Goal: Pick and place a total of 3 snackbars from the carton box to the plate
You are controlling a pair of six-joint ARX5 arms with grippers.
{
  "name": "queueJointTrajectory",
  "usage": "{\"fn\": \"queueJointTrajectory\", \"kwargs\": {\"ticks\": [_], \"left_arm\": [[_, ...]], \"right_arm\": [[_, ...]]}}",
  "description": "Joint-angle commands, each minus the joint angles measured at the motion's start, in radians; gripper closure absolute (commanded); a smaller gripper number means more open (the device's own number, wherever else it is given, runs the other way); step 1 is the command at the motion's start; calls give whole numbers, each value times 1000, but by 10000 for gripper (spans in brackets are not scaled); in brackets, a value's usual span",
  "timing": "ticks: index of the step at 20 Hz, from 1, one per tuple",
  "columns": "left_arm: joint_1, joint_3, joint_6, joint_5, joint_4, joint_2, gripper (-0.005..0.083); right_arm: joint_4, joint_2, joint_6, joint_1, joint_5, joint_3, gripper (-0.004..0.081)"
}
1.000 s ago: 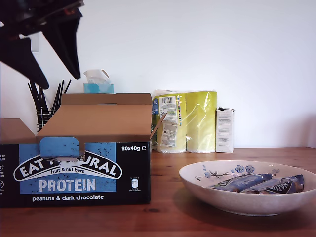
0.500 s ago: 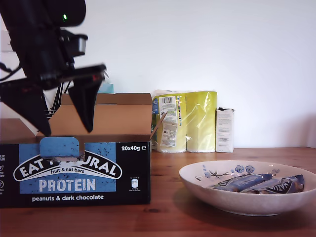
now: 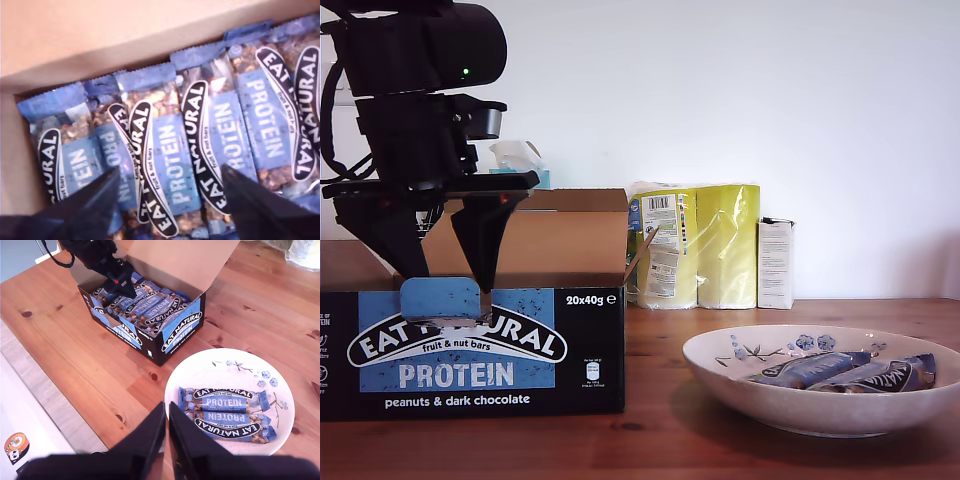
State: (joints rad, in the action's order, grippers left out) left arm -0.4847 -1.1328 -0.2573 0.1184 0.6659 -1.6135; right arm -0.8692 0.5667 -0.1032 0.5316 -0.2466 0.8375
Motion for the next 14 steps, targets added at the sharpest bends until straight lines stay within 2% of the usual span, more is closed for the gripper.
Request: {"fn": "queueJointTrajectory", "kwargs": {"ticks": [1, 6, 12, 14], "left_arm": [[13, 18, 5, 2, -10, -36, 404], [46, 18, 30, -18, -10, -36, 407], [68, 18, 56, -125, -34, -44, 397], [68, 18, 56, -128, -40, -63, 397]], "right_arm": [[3, -2, -3, 0, 3, -7, 783], [3, -2, -2, 0, 3, -7, 783], [3, -2, -2, 0, 3, -7, 783], [3, -2, -2, 0, 3, -7, 783]]}}
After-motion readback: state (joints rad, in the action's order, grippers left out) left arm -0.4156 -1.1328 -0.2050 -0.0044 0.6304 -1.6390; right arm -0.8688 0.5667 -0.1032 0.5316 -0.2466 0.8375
